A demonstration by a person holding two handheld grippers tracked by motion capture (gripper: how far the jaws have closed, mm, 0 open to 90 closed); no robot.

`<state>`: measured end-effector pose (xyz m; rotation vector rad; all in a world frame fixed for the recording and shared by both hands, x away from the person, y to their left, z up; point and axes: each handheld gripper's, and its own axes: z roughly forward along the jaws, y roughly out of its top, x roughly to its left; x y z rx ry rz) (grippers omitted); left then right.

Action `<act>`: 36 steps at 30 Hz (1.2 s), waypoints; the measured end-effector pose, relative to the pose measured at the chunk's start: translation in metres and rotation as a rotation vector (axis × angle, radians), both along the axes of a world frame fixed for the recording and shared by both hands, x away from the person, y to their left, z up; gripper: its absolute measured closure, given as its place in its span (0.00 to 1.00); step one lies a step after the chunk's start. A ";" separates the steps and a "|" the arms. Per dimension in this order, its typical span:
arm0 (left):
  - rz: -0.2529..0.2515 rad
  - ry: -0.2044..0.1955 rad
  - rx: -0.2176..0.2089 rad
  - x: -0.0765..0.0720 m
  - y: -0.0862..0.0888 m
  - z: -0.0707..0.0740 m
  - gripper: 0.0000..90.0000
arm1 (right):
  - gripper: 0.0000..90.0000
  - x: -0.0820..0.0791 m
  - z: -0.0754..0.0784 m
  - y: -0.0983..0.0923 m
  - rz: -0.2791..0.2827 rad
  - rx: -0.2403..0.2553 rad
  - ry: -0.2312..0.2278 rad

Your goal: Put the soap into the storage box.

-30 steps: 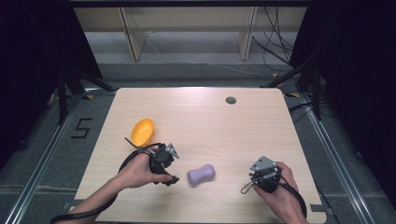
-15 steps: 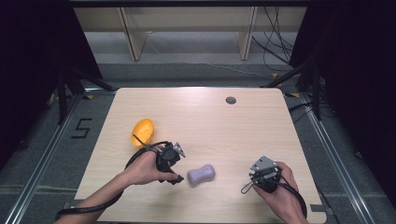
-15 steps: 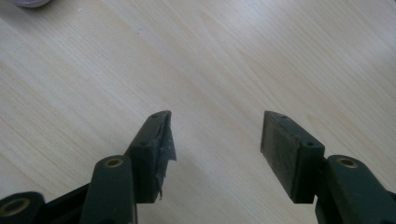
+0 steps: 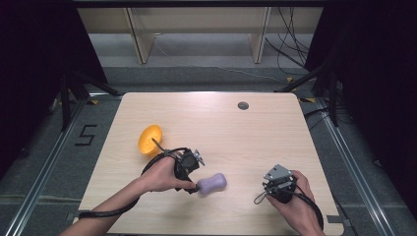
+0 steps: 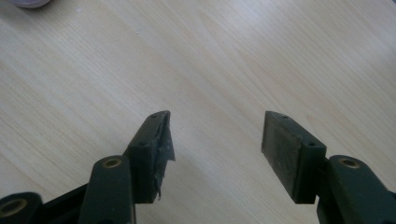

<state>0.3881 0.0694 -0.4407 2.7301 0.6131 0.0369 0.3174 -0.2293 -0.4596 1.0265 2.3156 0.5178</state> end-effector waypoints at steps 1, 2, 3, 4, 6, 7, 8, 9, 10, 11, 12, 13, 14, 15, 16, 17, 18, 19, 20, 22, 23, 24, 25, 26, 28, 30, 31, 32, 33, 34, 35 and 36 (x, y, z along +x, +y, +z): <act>-0.002 0.002 0.002 0.001 -0.003 0.000 0.34 | 0.47 0.000 0.000 0.000 -0.004 0.002 0.000; -0.007 0.006 0.005 0.001 -0.005 0.000 0.34 | 0.47 0.000 0.000 0.000 -0.001 0.001 0.000; -0.014 0.009 0.011 0.002 -0.007 0.000 0.34 | 0.47 0.000 0.000 0.000 0.000 0.001 0.001; -0.019 0.012 0.015 0.004 -0.009 0.000 0.34 | 0.47 0.000 -0.001 0.000 0.002 -0.003 -0.006; -0.018 0.018 0.016 0.005 -0.013 -0.001 0.34 | 0.47 0.000 0.000 0.000 -0.002 0.002 0.002; -0.023 0.025 0.024 0.006 -0.018 -0.002 0.34 | 0.47 0.000 0.000 0.000 -0.002 0.003 0.002; -0.023 0.025 0.024 0.006 -0.018 -0.002 0.33 | 0.47 0.000 0.000 0.000 -0.002 0.003 0.002; -0.027 0.030 0.031 0.007 -0.020 -0.003 0.33 | 0.47 0.000 -0.001 0.000 0.002 0.001 -0.006; -0.033 0.036 0.041 0.007 -0.023 -0.004 0.33 | 0.47 0.000 0.000 0.000 -0.002 0.004 0.004; -0.034 0.042 0.044 0.008 -0.025 -0.005 0.33 | 0.47 0.000 -0.001 0.000 -0.001 0.004 0.004; -0.039 0.040 0.050 0.009 -0.027 -0.005 0.32 | 0.47 0.000 -0.001 0.000 0.000 0.004 0.003; -0.039 0.040 0.050 0.009 -0.027 -0.005 0.32 | 0.47 0.000 -0.001 0.000 0.000 0.004 0.003; -0.044 0.044 0.061 0.010 -0.030 -0.006 0.32 | 0.47 0.000 -0.001 0.000 -0.001 0.004 0.000; -0.044 0.044 0.061 0.010 -0.030 -0.006 0.31 | 0.47 0.000 -0.001 0.000 -0.001 0.004 0.000; -0.038 0.046 0.057 0.010 -0.031 -0.006 0.31 | 0.47 0.000 0.000 0.000 0.000 0.003 0.002; -0.041 0.046 0.064 0.011 -0.033 -0.006 0.31 | 0.47 0.001 0.000 -0.001 0.012 -0.010 -0.004; -0.044 0.048 0.066 0.011 -0.034 -0.007 0.31 | 0.47 0.001 0.000 -0.001 0.012 -0.010 -0.004; -0.048 0.049 0.073 0.012 -0.035 -0.008 0.31 | 0.47 0.001 0.000 -0.001 0.012 -0.010 -0.004; -0.052 0.051 0.080 0.012 -0.036 -0.008 0.31 | 0.47 0.001 0.000 -0.001 0.012 -0.008 -0.002; -0.069 0.049 0.102 0.013 -0.040 -0.010 0.30 | 0.47 0.000 0.000 0.000 0.003 -0.002 -0.001; -0.075 0.055 0.111 0.014 -0.041 -0.011 0.30 | 0.47 0.000 0.000 0.000 0.004 -0.002 -0.001; -0.077 0.054 0.119 0.015 -0.042 -0.012 0.29 | 0.47 0.000 0.000 0.000 0.006 -0.003 -0.001; -0.078 0.056 0.124 0.016 -0.045 -0.013 0.29 | 0.47 0.000 0.000 0.000 0.004 -0.001 0.000; -0.078 0.056 0.124 0.016 -0.045 -0.013 0.29 | 0.47 0.000 0.000 0.000 0.004 -0.001 0.000; -0.084 0.061 0.134 0.018 -0.047 -0.014 0.29 | 0.47 0.000 0.000 0.000 0.004 -0.001 0.000; -0.079 0.065 0.133 0.019 -0.051 -0.016 0.29 | 0.47 0.000 0.000 0.000 0.005 -0.001 0.001; -0.079 0.065 0.133 0.019 -0.051 -0.016 0.30 | 0.47 0.000 0.000 0.000 0.004 0.000 -0.003; -0.079 0.064 0.134 0.020 -0.052 -0.017 0.30 | 0.47 0.000 0.000 0.000 0.004 0.000 -0.003; -0.075 0.070 0.135 0.020 -0.053 -0.017 0.31 | 0.47 0.000 0.000 0.000 0.004 0.000 -0.003; -0.075 0.069 0.142 0.020 -0.055 -0.019 0.31 | 0.47 0.001 0.000 -0.001 0.014 -0.009 -0.008; -0.075 0.069 0.142 0.020 -0.055 -0.019 0.32 | 0.47 0.001 0.000 -0.001 0.014 -0.009 -0.008; -0.070 0.075 0.152 0.020 -0.057 -0.020 0.33 | 0.47 0.001 0.000 -0.001 0.017 -0.011 -0.005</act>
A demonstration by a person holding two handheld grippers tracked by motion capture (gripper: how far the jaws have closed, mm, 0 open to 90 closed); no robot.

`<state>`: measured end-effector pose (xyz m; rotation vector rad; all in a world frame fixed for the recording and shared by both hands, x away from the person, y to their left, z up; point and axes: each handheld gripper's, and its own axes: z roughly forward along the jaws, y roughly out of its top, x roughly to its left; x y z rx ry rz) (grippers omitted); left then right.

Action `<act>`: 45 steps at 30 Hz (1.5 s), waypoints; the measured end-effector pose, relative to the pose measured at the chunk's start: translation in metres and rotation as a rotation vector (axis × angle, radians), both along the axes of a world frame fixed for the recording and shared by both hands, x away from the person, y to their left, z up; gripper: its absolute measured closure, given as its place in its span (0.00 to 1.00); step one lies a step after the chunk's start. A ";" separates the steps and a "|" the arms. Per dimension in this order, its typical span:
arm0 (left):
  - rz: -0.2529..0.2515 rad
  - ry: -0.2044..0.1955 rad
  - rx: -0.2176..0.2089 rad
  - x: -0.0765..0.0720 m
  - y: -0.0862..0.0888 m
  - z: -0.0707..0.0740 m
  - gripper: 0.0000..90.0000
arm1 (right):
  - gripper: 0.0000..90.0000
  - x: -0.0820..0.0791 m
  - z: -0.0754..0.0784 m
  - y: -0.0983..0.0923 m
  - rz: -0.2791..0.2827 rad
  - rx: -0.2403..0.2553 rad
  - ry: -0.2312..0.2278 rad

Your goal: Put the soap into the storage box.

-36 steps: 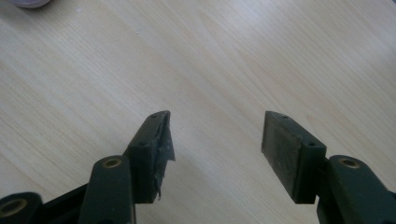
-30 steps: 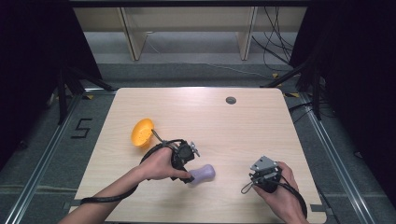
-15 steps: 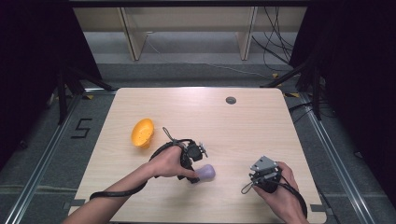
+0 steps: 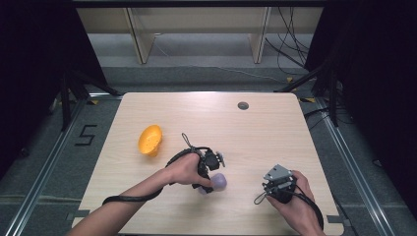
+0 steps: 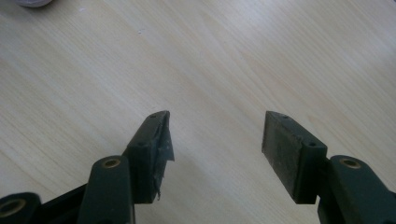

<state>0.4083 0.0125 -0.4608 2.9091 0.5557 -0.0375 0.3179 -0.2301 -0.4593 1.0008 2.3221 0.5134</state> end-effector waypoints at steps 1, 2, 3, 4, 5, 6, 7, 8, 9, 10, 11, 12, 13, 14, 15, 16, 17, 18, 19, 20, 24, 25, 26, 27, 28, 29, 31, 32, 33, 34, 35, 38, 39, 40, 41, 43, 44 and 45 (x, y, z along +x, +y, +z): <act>0.000 0.000 0.000 0.000 0.000 0.000 0.34 | 0.47 0.000 0.000 0.000 0.000 0.000 0.000; 0.007 0.012 0.008 0.000 -0.002 -0.001 0.34 | 0.47 0.000 0.000 0.000 0.000 0.000 0.000; 0.007 0.012 0.008 0.000 -0.002 -0.001 0.34 | 0.47 0.000 0.000 0.000 0.000 0.000 0.001; 0.015 0.009 0.001 0.000 -0.002 -0.002 0.34 | 0.47 0.000 0.000 0.000 0.000 -0.001 0.000; 0.014 0.006 0.006 0.002 -0.004 -0.003 0.34 | 0.47 0.000 0.000 0.000 0.000 -0.001 0.000; 0.014 0.006 0.006 0.002 -0.004 -0.003 0.34 | 0.47 0.000 0.000 0.000 0.005 -0.004 -0.003; 0.014 0.019 0.011 0.002 -0.004 -0.003 0.34 | 0.47 0.000 0.000 0.000 0.005 -0.004 -0.003; 0.020 0.017 0.001 0.004 -0.005 -0.004 0.35 | 0.47 0.000 -0.001 0.000 0.005 -0.002 -0.004; 0.029 0.024 0.001 0.004 -0.006 -0.005 0.35 | 0.47 0.000 -0.001 0.000 0.005 -0.002 -0.001; 0.029 0.024 0.001 0.004 -0.006 -0.005 0.35 | 0.47 0.000 -0.001 0.000 0.004 -0.001 -0.003; 0.032 0.028 0.003 0.003 -0.007 -0.005 0.36 | 0.47 0.000 -0.001 0.000 0.004 -0.001 -0.004; 0.016 0.024 0.015 0.004 -0.008 -0.006 0.37 | 0.47 0.000 -0.001 0.000 0.004 -0.001 -0.003; 0.016 0.024 0.015 0.004 -0.008 -0.006 0.38 | 0.47 0.000 -0.001 0.000 0.004 -0.001 -0.003; 0.008 0.031 0.021 0.004 -0.010 -0.008 0.38 | 0.47 0.001 -0.001 0.000 0.014 -0.005 -0.010; 0.010 0.030 0.022 0.004 -0.010 -0.009 0.38 | 0.47 0.001 -0.001 0.000 0.015 -0.006 -0.008; 0.010 0.030 0.022 0.004 -0.010 -0.009 0.39 | 0.47 0.001 -0.001 0.000 0.015 -0.005 -0.010; 0.003 0.032 0.029 0.004 -0.011 -0.010 0.40 | 0.47 0.001 -0.001 0.000 0.013 -0.004 -0.007; 0.010 0.037 0.030 0.003 -0.012 -0.011 0.40 | 0.47 0.001 -0.001 0.000 0.013 -0.004 -0.007; 0.016 0.048 0.034 0.003 -0.012 -0.012 0.41 | 0.47 0.001 -0.001 0.000 0.015 -0.005 -0.010; 0.015 0.046 0.034 0.003 -0.013 -0.013 0.42 | 0.47 0.001 -0.001 0.000 0.013 -0.003 -0.007; 0.014 0.046 0.042 0.001 -0.015 -0.015 0.47 | 0.47 0.001 -0.001 0.000 0.018 -0.004 -0.005; 0.014 0.046 0.042 0.001 -0.015 -0.015 0.47 | 0.47 0.001 -0.001 0.000 0.018 -0.004 -0.005; 0.016 0.046 0.043 0.001 -0.015 -0.015 0.47 | 0.47 0.001 -0.002 0.000 0.014 0.001 -0.001; 0.028 0.055 0.040 0.001 -0.015 -0.016 0.47 | 0.47 0.000 -0.002 0.001 0.009 0.004 0.001; 0.028 0.055 0.040 0.001 -0.015 -0.016 0.47 | 0.47 0.000 -0.002 0.001 0.009 0.004 0.001; 0.024 0.053 0.044 0.001 -0.016 -0.016 0.47 | 0.46 0.000 -0.001 0.001 0.001 0.010 0.015; 0.013 0.064 0.054 0.003 -0.016 -0.017 0.47 | 0.46 0.001 -0.001 0.000 0.013 0.002 0.006; 0.013 0.064 0.054 0.003 -0.016 -0.017 0.47 | 0.46 0.001 -0.002 0.000 0.022 -0.005 -0.001; 0.019 0.071 0.053 0.003 -0.017 -0.017 0.47 | 0.46 0.001 -0.002 0.000 0.022 -0.004 -0.001; 0.019 0.071 0.053 0.003 -0.017 -0.017 0.47 | 0.46 0.001 -0.002 0.000 0.019 0.000 0.002; 0.019 0.070 0.053 0.003 -0.017 -0.017 0.47 | 0.46 0.001 -0.001 0.000 0.015 0.003 0.007; 0.018 0.069 0.058 0.004 -0.017 -0.016 0.47 | 0.46 0.001 -0.002 0.000 0.025 -0.001 -0.001; 0.025 0.068 0.065 0.003 -0.018 -0.016 0.48 | 0.46 0.000 -0.001 0.001 0.003 0.012 0.013; 0.025 0.068 0.065 0.003 -0.018 -0.016 0.48 | 0.46 0.000 -0.001 0.001 0.004 0.015 0.015; 0.034 0.068 0.068 0.003 -0.018 -0.016 0.48 | 0.46 0.000 -0.002 0.001 0.011 0.007 0.006; 0.044 0.077 0.070 0.003 -0.018 -0.017 0.49 | 0.46 0.001 -0.002 0.000 0.018 0.004 0.001; 0.056 0.074 0.069 0.004 -0.017 -0.017 0.49 | 0.46 0.001 -0.001 0.000 0.018 0.003 0.000; 0.133 0.117 0.092 0.006 -0.015 -0.016 0.49 | 0.46 0.000 -0.001 0.000 0.013 0.006 0.003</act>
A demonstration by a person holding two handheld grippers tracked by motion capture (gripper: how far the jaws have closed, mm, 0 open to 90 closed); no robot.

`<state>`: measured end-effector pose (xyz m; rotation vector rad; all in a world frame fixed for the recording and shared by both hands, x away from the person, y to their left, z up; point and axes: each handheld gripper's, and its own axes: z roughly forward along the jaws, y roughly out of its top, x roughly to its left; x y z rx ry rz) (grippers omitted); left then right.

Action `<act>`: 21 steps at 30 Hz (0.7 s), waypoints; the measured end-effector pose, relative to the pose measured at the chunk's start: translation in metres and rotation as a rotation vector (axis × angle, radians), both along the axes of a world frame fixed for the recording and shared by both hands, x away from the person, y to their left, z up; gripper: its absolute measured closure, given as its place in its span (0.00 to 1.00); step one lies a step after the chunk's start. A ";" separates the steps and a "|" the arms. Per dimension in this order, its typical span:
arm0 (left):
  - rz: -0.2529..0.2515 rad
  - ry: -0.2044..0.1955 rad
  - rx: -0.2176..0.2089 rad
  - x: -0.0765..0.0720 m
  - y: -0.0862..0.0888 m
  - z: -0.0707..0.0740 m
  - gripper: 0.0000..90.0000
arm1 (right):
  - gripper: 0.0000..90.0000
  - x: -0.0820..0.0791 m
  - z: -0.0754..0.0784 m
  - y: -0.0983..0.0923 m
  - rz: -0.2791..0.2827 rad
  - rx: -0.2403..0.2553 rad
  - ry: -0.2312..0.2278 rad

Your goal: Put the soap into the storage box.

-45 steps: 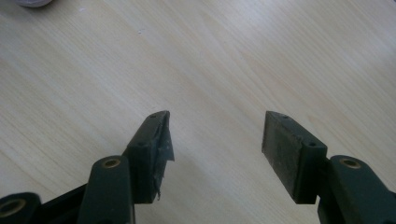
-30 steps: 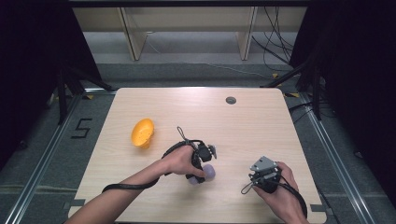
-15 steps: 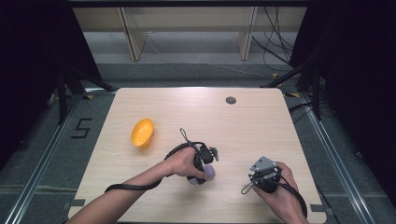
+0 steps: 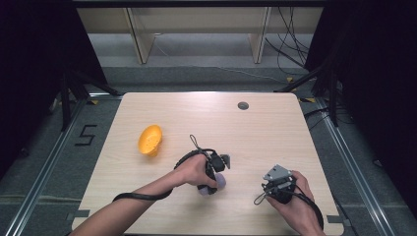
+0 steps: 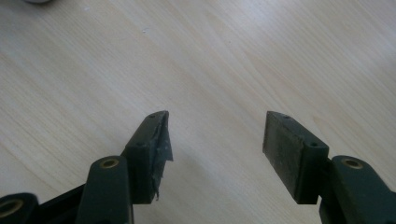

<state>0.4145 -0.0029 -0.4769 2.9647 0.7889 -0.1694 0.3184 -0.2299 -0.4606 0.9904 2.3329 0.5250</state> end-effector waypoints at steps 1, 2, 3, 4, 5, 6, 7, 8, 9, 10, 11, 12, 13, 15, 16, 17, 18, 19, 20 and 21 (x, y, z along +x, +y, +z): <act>0.028 0.004 -0.010 -0.001 0.001 -0.001 0.50 | 0.46 0.000 0.000 0.000 -0.003 0.003 0.002; 0.028 0.004 -0.010 -0.001 0.001 -0.001 0.50 | 0.46 0.000 0.000 0.000 -0.003 0.003 0.002; 0.036 0.013 -0.015 0.000 0.003 0.000 0.50 | 0.46 0.000 -0.001 0.000 0.003 0.001 -0.002; 0.036 0.013 -0.015 0.000 0.003 0.000 0.50 | 0.46 0.000 -0.001 0.000 0.004 0.000 0.000; 0.011 -0.031 -0.031 0.000 0.004 0.001 0.50 | 0.46 0.000 0.000 0.000 -0.001 0.003 0.003; 0.011 -0.031 -0.031 0.000 0.004 0.001 0.50 | 0.46 0.000 0.000 0.000 0.000 0.002 0.003; 0.010 -0.051 -0.039 -0.002 0.006 0.003 0.51 | 0.46 0.000 0.000 0.000 0.001 0.002 0.003; 0.010 -0.051 -0.039 -0.002 0.006 0.003 0.51 | 0.46 0.000 -0.001 0.000 0.001 0.001 0.002; 0.013 -0.061 -0.046 -0.003 0.006 0.003 0.51 | 0.46 0.000 -0.001 0.000 0.001 0.001 0.002; 0.015 -0.065 -0.046 -0.004 0.007 0.005 0.51 | 0.46 0.000 -0.001 0.000 0.004 0.000 0.001; 0.010 -0.083 -0.053 -0.005 0.007 0.006 0.51 | 0.46 0.000 0.000 0.000 0.003 0.001 0.001; 0.012 -0.092 -0.059 -0.006 0.007 0.008 0.51 | 0.46 0.000 0.000 0.000 0.003 0.000 0.001; 0.015 -0.108 -0.068 -0.008 0.009 0.011 0.51 | 0.46 0.000 0.000 0.000 0.008 -0.002 -0.003; 0.016 -0.118 -0.074 -0.009 0.010 0.014 0.51 | 0.46 0.000 0.000 0.000 0.003 0.001 0.001; 0.019 -0.129 -0.081 -0.010 0.011 0.015 0.52 | 0.46 0.000 0.000 0.000 0.002 0.001 -0.002; 0.022 -0.156 -0.097 -0.013 0.014 0.017 0.52 | 0.46 0.000 0.000 0.000 0.002 0.001 -0.002; 0.027 -0.174 -0.106 -0.015 0.016 0.017 0.52 | 0.46 0.000 0.000 0.000 0.003 0.001 -0.002; 0.031 -0.187 -0.108 -0.016 0.017 0.017 0.52 | 0.46 0.000 0.000 0.000 0.002 0.001 -0.002; 0.034 -0.200 -0.116 -0.018 0.019 0.017 0.52 | 0.46 0.000 0.000 0.000 0.002 0.001 -0.003; 0.049 -0.215 -0.136 -0.020 0.021 0.016 0.52 | 0.46 0.000 0.000 0.000 0.002 0.002 -0.007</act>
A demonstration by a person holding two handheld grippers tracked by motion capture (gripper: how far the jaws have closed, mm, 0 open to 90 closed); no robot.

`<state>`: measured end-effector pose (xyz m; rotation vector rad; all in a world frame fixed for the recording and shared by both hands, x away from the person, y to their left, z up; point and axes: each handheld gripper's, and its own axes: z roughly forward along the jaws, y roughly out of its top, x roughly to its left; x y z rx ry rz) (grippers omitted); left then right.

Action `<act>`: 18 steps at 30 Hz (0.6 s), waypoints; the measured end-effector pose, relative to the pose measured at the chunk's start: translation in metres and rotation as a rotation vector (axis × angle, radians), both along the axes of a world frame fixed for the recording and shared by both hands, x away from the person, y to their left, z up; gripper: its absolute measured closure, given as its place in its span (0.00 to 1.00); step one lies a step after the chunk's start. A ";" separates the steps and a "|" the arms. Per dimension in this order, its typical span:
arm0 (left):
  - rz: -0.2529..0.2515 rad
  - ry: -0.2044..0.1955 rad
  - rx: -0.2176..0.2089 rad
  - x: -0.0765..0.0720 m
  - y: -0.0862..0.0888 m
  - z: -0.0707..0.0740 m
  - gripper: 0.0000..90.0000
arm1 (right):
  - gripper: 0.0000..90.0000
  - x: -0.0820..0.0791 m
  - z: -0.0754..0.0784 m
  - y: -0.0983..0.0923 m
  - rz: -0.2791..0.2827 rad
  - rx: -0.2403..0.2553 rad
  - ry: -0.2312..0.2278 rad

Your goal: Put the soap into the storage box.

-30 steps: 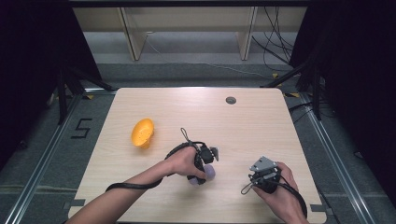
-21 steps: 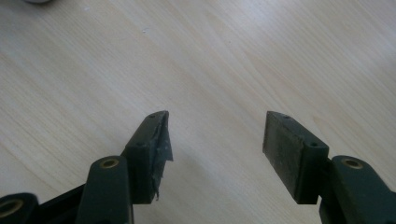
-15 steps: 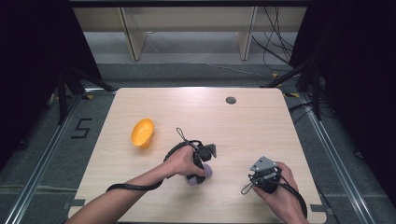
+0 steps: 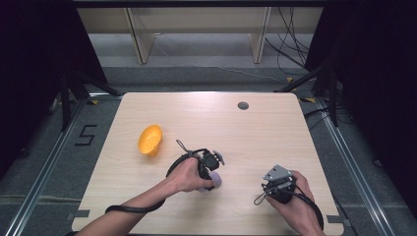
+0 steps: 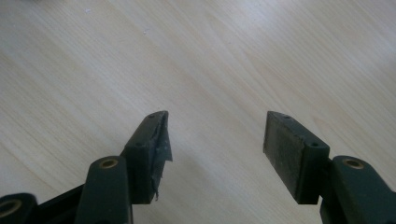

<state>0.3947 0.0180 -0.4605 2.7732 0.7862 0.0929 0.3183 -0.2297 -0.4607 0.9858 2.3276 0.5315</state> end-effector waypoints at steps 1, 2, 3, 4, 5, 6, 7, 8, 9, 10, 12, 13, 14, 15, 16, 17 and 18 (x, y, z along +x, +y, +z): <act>0.000 0.000 0.000 0.000 0.000 0.000 0.52 | 0.46 0.000 0.000 0.000 0.000 0.000 0.000; 0.007 -0.006 -0.005 -0.001 0.002 0.001 0.52 | 0.46 0.000 0.000 0.000 -0.001 0.001 0.004; 0.025 -0.021 -0.031 -0.003 0.004 0.000 0.52 | 0.46 0.000 0.000 0.000 -0.001 0.001 0.004; 0.037 -0.029 -0.043 -0.004 0.006 0.001 0.52 | 0.46 0.000 0.001 0.000 0.002 0.004 0.002; 0.048 -0.040 -0.058 -0.006 0.008 0.001 0.53 | 0.46 0.000 0.001 0.000 0.005 0.002 0.003; 0.056 -0.052 -0.074 -0.007 0.010 0.002 0.53 | 0.46 0.000 0.001 0.000 0.005 0.002 0.003; 0.077 -0.077 -0.098 -0.008 0.014 0.003 0.53 | 0.46 0.000 0.000 0.000 0.007 -0.004 -0.005; 0.077 -0.077 -0.098 -0.008 0.014 0.003 0.54 | 0.46 0.000 0.000 0.000 0.007 -0.004 -0.005; 0.096 -0.088 -0.106 -0.008 0.016 0.003 0.54 | 0.46 0.000 0.000 0.000 0.006 -0.003 -0.002; 0.118 -0.103 -0.113 -0.008 0.019 0.003 0.55 | 0.46 0.000 0.000 0.000 0.009 -0.005 -0.004; 0.130 -0.125 -0.117 -0.009 0.022 0.001 0.55 | 0.46 0.000 0.001 0.000 0.012 -0.002 -0.003; 0.130 -0.125 -0.117 -0.009 0.022 0.001 0.56 | 0.46 -0.001 0.001 0.000 0.011 -0.004 -0.004; 0.139 -0.119 -0.108 -0.010 0.023 -0.002 0.56 | 0.46 -0.001 0.001 0.000 0.011 -0.003 -0.003; 0.143 -0.109 -0.101 -0.011 0.023 -0.004 0.56 | 0.46 -0.001 0.001 0.000 0.011 -0.005 -0.004; 0.130 -0.106 -0.097 -0.009 0.024 -0.004 0.56 | 0.46 0.000 0.000 0.000 0.009 -0.005 -0.006; 0.146 -0.094 -0.107 -0.008 0.024 -0.004 0.56 | 0.46 -0.001 0.001 0.001 0.006 -0.002 0.002; 0.146 -0.094 -0.107 -0.008 0.024 -0.004 0.56 | 0.46 -0.001 0.001 0.001 0.006 -0.002 0.002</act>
